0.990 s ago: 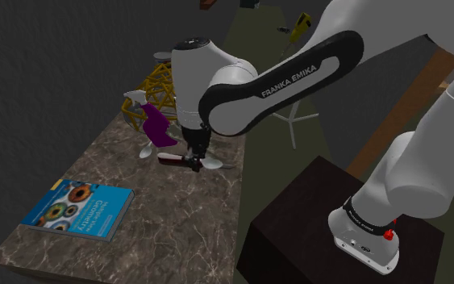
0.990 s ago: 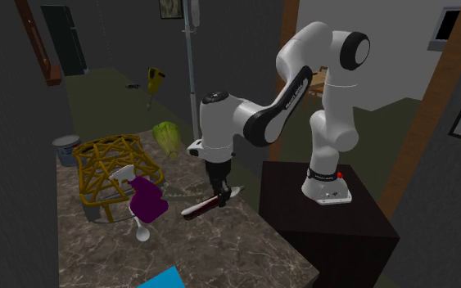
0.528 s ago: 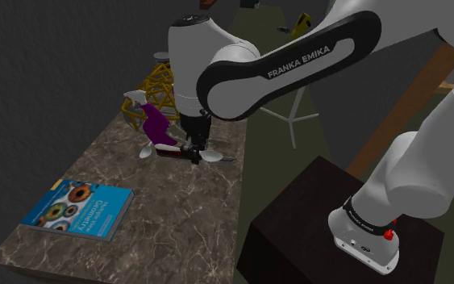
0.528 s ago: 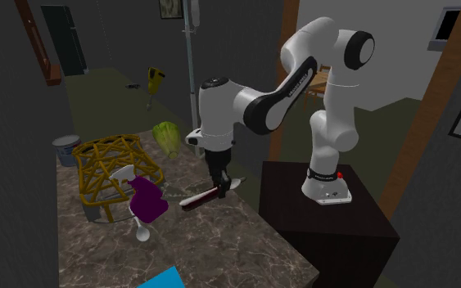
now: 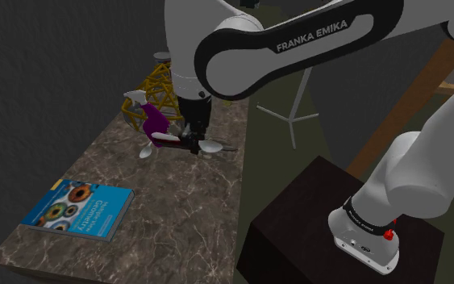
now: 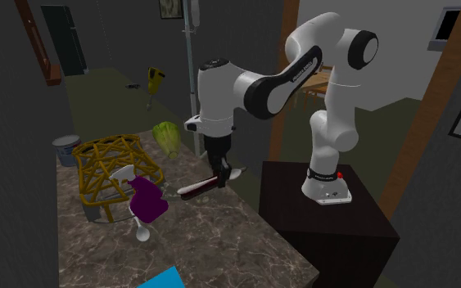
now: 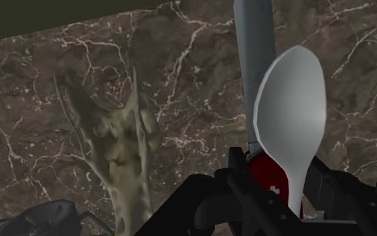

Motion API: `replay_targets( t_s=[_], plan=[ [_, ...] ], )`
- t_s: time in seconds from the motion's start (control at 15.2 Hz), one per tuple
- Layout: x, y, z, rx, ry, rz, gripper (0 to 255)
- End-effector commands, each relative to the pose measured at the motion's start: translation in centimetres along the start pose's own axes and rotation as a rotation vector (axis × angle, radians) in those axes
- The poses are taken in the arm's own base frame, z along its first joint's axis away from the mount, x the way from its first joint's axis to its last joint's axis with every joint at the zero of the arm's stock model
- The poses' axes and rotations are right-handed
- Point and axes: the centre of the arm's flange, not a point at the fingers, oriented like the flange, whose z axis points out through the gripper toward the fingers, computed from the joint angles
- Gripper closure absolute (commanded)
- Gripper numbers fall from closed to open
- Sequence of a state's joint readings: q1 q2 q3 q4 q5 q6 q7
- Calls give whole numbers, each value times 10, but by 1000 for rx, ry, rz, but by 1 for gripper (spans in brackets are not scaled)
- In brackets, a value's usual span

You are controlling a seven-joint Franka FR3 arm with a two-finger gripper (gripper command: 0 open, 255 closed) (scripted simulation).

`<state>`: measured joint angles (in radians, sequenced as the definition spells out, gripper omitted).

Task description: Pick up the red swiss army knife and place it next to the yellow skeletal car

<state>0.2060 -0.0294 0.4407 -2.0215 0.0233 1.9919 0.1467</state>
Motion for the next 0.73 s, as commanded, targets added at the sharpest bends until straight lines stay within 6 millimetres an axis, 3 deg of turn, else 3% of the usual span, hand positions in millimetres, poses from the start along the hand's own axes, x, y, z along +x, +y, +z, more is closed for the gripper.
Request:
replay_targets(
  t_s=[0.0,0.66],
  plan=[
    [0,1,-10,0,0,0,255],
    [0,0,-63,0,0,0,255]
  ],
)
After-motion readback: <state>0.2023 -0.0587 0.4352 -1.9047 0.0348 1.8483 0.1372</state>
